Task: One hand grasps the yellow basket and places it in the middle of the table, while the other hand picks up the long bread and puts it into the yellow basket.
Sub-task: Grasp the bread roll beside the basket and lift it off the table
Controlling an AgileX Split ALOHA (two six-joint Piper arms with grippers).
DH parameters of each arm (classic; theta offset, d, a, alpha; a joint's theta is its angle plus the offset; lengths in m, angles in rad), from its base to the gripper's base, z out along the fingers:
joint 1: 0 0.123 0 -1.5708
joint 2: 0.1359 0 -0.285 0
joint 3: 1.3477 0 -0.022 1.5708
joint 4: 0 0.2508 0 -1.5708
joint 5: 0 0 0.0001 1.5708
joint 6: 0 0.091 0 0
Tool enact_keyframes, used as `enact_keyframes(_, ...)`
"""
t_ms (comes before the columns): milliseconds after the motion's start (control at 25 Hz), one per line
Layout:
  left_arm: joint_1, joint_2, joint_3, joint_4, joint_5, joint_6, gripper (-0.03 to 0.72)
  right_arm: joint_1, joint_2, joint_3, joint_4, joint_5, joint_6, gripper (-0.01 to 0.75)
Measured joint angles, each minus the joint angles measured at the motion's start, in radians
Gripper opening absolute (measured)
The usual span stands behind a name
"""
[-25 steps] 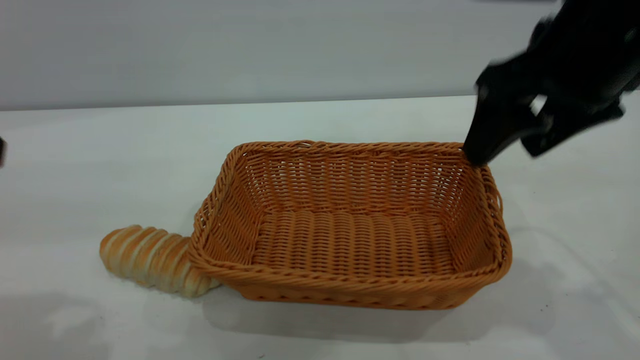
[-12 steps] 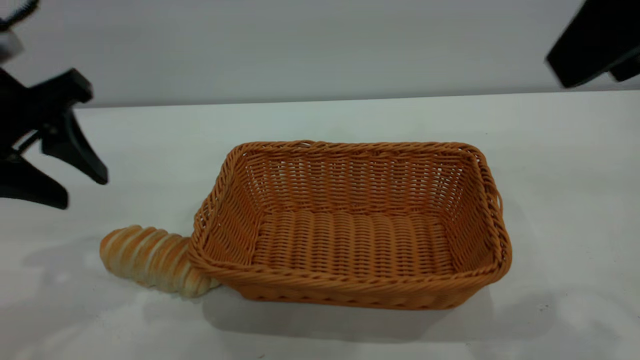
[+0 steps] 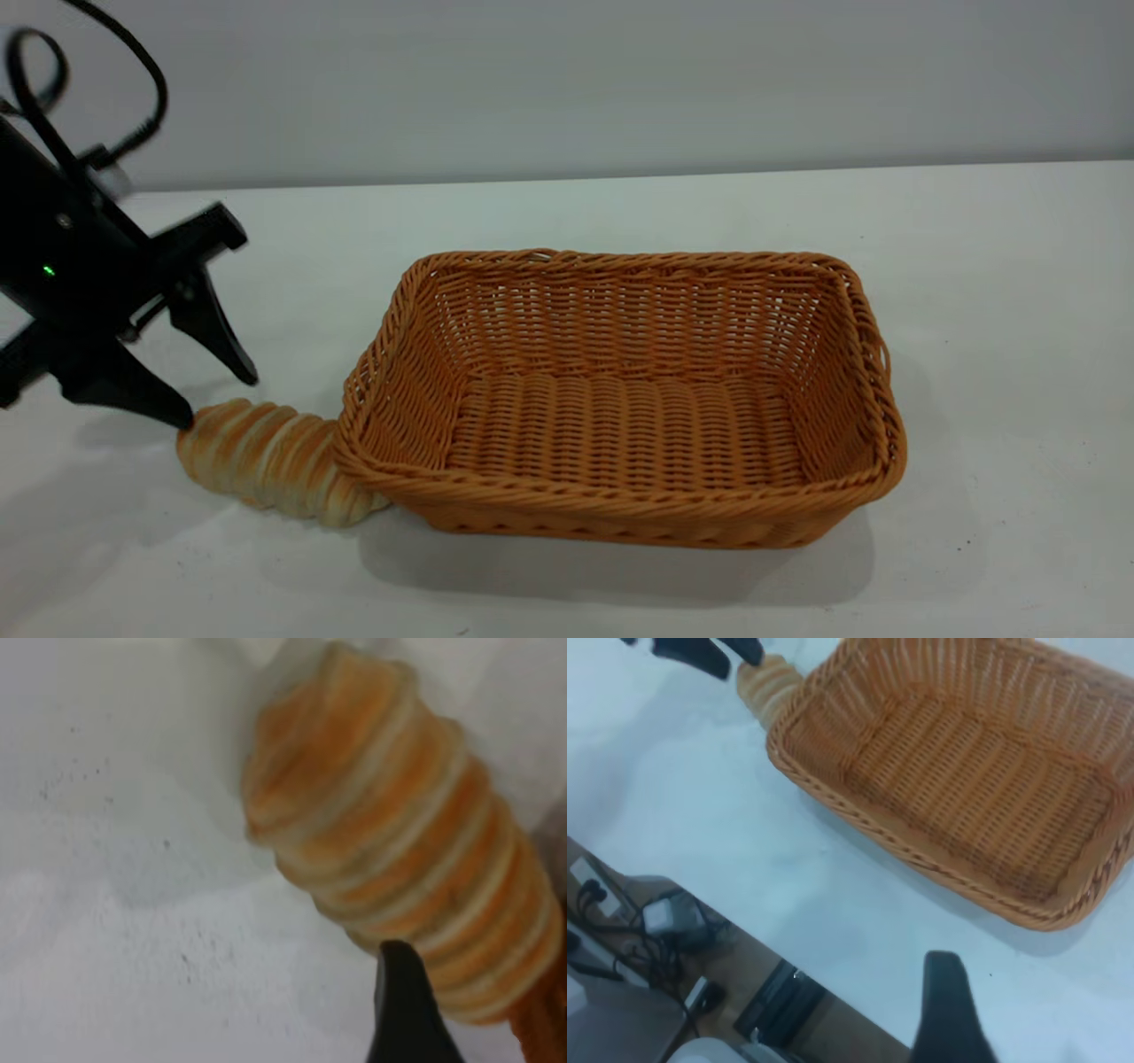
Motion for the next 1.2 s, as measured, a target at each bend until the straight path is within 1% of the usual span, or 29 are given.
enact_keyframes(200, -0.002, 0.087, -0.053, -0.001, -0.001, -0.003, 0.49, 0.0, -0.031, 0.0, 0.004, 0.044, 0.0, 0.513)
enact_keyframes(360, -0.024, 0.137, -0.091, 0.0, -0.006, -0.003, 0.488, 0.0, -0.034, 0.0, 0.007, 0.058, 0.0, 0.513)
enact_keyframes(440, -0.038, 0.16, -0.111, 0.0, -0.013, -0.003, 0.464, 0.0, -0.034, 0.0, 0.007, 0.062, 0.0, 0.513)
enact_keyframes(520, -0.048, 0.185, -0.131, 0.001, -0.012, -0.004, 0.409, 0.0, -0.034, 0.0, 0.007, 0.064, 0.0, 0.513)
enact_keyframes(560, -0.052, 0.194, -0.139, 0.005, -0.012, -0.004, 0.363, 0.0, -0.034, 0.0, 0.007, 0.064, 0.0, 0.513)
enact_keyframes(640, -0.053, 0.209, -0.148, 0.007, -0.012, 0.0, 0.255, 0.0, -0.034, 0.0, 0.007, 0.065, 0.0, 0.513)
enact_keyframes(720, -0.053, 0.214, -0.148, 0.014, -0.012, 0.023, 0.124, 0.0, -0.034, 0.0, 0.007, 0.065, 0.0, 0.513)
enact_keyframes(760, -0.053, 0.214, -0.148, 0.022, -0.01, 0.039, 0.07, 0.0, -0.034, 0.0, 0.007, 0.065, 0.0, 0.513)
enact_keyframes(800, -0.053, 0.214, -0.148, 0.037, -0.009, 0.046, 0.048, 0.0, -0.034, 0.0, 0.007, 0.065, 0.0, 0.513)
enact_keyframes(880, -0.053, 0.208, -0.151, 0.075, 0.0, 0.049, 0.046, 0.0, -0.034, 0.0, 0.007, 0.065, 0.0, 0.513)
enact_keyframes(960, -0.053, 0.189, -0.152, 0.149, 0.018, 0.033, 0.046, 0.0, -0.034, 0.0, 0.007, 0.065, 0.0, 0.513)
enact_keyframes(1040, -0.048, 0.16, -0.152, 0.25, 0.045, -0.007, 0.046, 0.0, -0.034, 0.0, 0.007, 0.065, 0.0, 0.513)
enact_keyframes(1200, -0.033, 0.049, -0.15, 0.474, 0.1, -0.145, 0.046, 0.0, -0.034, 0.0, 0.007, 0.069, 0.0, 0.513)
